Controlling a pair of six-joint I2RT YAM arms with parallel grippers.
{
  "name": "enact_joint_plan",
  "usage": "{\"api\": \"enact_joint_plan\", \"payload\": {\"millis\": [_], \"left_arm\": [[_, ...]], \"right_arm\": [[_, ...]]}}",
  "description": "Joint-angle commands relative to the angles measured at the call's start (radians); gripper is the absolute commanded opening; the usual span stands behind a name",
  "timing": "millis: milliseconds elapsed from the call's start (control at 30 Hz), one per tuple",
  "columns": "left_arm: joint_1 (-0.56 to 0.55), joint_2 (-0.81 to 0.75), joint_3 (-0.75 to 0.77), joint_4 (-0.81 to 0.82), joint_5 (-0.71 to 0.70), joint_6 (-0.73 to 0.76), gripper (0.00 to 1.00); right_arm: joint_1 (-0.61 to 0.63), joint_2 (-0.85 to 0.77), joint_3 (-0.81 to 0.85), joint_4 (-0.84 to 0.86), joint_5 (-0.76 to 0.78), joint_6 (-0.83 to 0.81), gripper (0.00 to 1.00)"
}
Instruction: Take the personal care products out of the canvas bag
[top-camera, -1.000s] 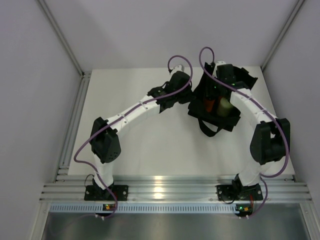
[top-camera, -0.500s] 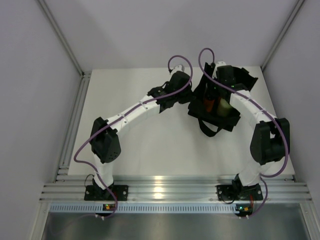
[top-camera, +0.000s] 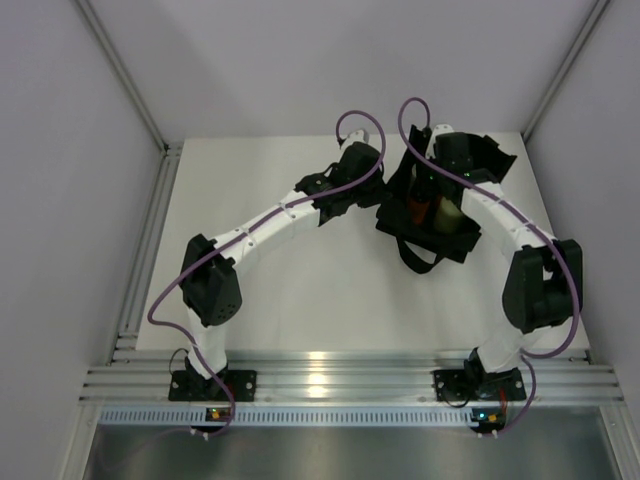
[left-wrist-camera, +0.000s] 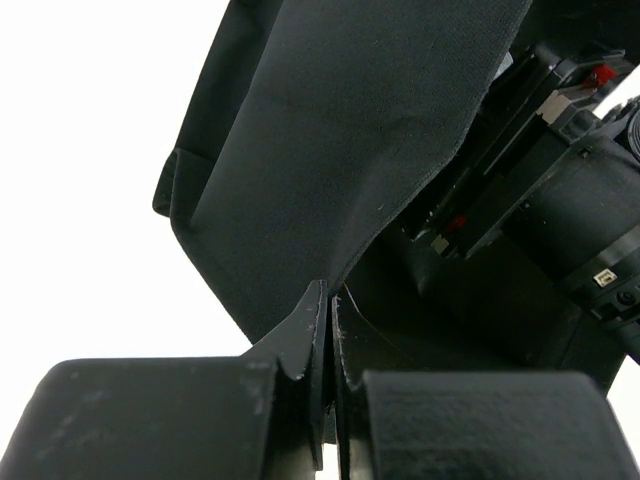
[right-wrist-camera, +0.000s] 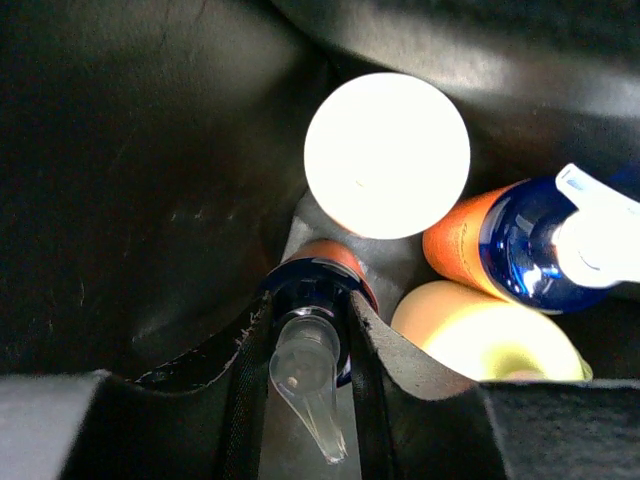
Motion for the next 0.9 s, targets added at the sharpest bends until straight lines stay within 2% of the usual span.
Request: {"api": "enact_joint_plan", "payload": {"millis": [0, 533, 867], "left_arm": [[-0.003, -0.011, 0.03, 0.006, 0.012, 0.004, 0.0], [-0.003, -0.009, 0.03, 0.006, 0.003, 0.004, 0.0], [-0.003, -0.008, 0.031, 0.004, 0.003, 0.007, 0.0]], "right_arm": [[0.0, -0.079, 0.015, 0.007, -0.009, 0.015, 0.0], [0.0, -0.143, 0.11, -0.05, 0.014, -0.002, 0.0], [0.001, -0.154, 0.24, -0.193, 0.018, 0.017, 0.0]]}}
